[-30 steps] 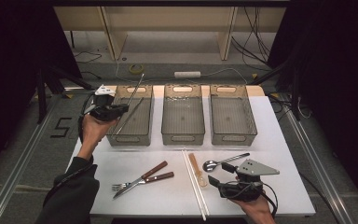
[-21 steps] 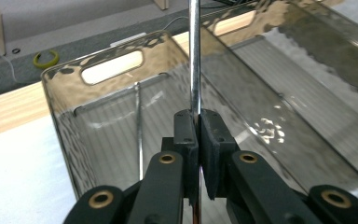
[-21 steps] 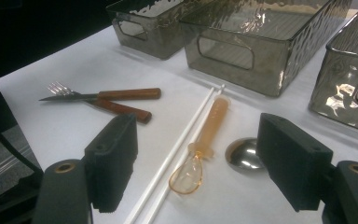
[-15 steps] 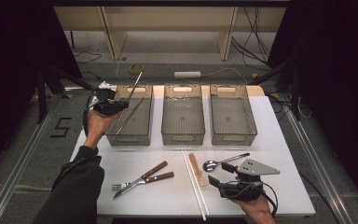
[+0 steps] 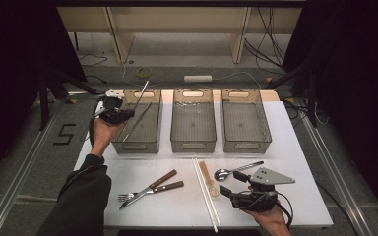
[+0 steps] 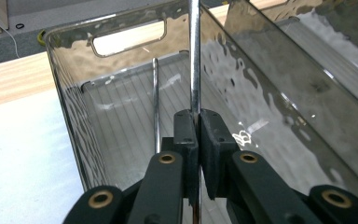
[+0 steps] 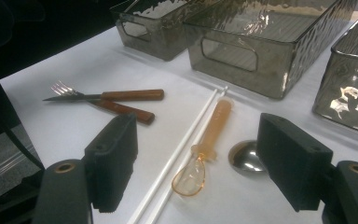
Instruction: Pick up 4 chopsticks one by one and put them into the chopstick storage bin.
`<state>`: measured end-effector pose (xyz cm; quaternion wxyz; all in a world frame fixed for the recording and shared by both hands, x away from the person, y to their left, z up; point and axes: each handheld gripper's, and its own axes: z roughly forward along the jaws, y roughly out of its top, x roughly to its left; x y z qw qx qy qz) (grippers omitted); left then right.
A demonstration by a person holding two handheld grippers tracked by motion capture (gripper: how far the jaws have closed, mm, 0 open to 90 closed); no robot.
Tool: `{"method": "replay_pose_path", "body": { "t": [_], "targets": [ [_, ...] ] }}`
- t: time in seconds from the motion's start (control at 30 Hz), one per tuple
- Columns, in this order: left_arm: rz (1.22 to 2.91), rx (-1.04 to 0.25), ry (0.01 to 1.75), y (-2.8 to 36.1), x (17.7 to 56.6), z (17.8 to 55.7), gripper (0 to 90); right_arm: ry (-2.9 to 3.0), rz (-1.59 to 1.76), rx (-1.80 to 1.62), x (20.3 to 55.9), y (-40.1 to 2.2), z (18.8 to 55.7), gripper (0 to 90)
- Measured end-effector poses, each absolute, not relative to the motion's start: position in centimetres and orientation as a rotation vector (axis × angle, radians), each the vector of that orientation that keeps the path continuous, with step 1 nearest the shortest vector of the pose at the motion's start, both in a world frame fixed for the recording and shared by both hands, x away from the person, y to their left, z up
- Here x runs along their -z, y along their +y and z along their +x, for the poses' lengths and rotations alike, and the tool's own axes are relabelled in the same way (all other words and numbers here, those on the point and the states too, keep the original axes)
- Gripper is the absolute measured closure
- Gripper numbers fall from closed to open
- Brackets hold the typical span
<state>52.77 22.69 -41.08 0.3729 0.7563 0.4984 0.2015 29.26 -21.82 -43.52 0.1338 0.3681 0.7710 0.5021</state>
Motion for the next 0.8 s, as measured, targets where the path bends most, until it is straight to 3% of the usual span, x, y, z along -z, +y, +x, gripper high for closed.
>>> {"method": "replay_pose_path", "body": {
  "t": [0.5, 0.8],
  "targets": [
    [1.955, -0.464, 1.335, 22.3, 43.2, 52.9, 82.6, 2.234, 1.069, -1.456, 43.5, -21.8, 29.2, 30.4],
    [1.952, -0.403, 1.325, 22.4, 42.4, 51.8, 56.7, 2.234, 1.084, -1.450, 43.6, -21.8, 29.2, 30.4]
  ]
}}
